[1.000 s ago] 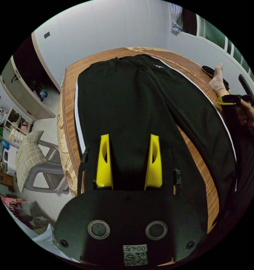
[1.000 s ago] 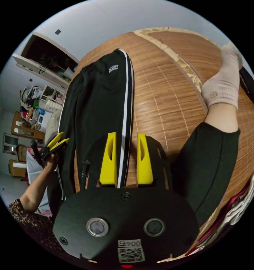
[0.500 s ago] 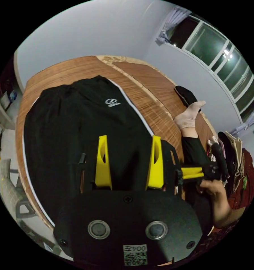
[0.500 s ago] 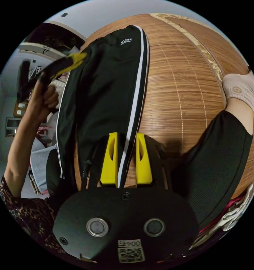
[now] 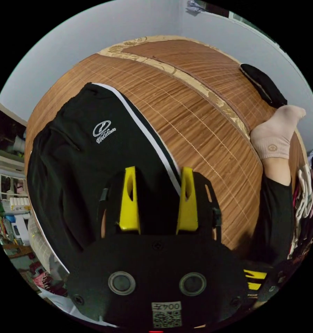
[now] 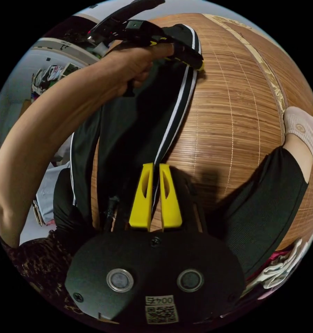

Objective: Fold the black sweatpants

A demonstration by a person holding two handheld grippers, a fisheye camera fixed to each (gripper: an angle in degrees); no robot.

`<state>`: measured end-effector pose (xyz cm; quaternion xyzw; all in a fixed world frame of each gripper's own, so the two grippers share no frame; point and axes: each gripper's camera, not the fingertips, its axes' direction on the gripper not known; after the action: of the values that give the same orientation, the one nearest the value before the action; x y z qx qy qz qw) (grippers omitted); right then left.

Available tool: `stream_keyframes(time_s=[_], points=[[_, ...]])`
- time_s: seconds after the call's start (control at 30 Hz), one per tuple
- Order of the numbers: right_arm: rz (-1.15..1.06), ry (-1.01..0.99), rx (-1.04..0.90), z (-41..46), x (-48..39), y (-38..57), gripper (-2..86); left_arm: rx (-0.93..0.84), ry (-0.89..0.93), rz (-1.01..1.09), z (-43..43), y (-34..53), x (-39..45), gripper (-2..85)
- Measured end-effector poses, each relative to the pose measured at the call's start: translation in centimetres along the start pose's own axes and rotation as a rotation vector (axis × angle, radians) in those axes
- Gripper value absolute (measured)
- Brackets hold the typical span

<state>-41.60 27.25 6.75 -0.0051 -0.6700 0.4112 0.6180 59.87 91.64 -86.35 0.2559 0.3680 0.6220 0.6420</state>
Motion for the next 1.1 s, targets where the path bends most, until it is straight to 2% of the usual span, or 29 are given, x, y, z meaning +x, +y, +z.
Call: stream_keyframes(time_s=[0.1, 0.33, 0.5, 0.67, 0.9, 1.1], points=[[-0.031, -0.048, 0.039, -0.7, -0.7, 0.6, 8.5, 0.065, 0.047, 0.025, -1.7, 0.4, -1.5, 4.2], [-0.223, -0.225, 0.232, -3.4, -4.1, 2.7, 9.9, 0.129, 0.109, 0.068, -7.6, 2.1, -8.2, 2.2], [-0.323, -0.499, 0.396, -4.6, -7.5, 3.9, 10.4, 0.204, 0.258, -0.039, -12.6, 7.0, -18.0, 1.8], [-0.407, -0.561, 0.486, -4.2, -13.8, 4.0, 10.3, 0.28, 0.294, -0.124, -15.4, 13.7, -26.5, 1.7], [-0.501, -0.561, 0.47, 0.6, -25.1, 3.1, 9.2, 0.349, 0.309, -0.28, -14.1, 25.2, -37.1, 1.6], [-0.489, -0.544, 0.367, 8.2, -31.4, 1.6, 7.3, 0.316, 0.266, -0.396, -9.3, 32.7, -42.9, 1.6]])
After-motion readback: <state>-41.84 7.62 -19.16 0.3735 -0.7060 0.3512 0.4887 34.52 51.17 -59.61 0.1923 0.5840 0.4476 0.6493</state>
